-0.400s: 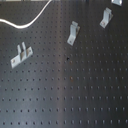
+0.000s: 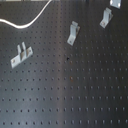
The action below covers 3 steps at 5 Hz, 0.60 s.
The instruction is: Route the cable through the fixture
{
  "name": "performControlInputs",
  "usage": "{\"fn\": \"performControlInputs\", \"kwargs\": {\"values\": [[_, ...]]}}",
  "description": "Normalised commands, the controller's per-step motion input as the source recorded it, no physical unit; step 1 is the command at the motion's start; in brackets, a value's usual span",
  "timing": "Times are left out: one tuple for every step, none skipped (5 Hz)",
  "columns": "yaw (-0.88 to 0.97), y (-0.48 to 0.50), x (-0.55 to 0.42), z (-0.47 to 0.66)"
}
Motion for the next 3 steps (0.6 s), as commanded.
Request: {"fn": "performControlInputs", "kwargs": {"values": [[0.07, 0.410, -0.114, 0.09], [0.39, 0.553, -0.522, -0.01], [0.34, 0.661, -0.330, -0.01]]}}
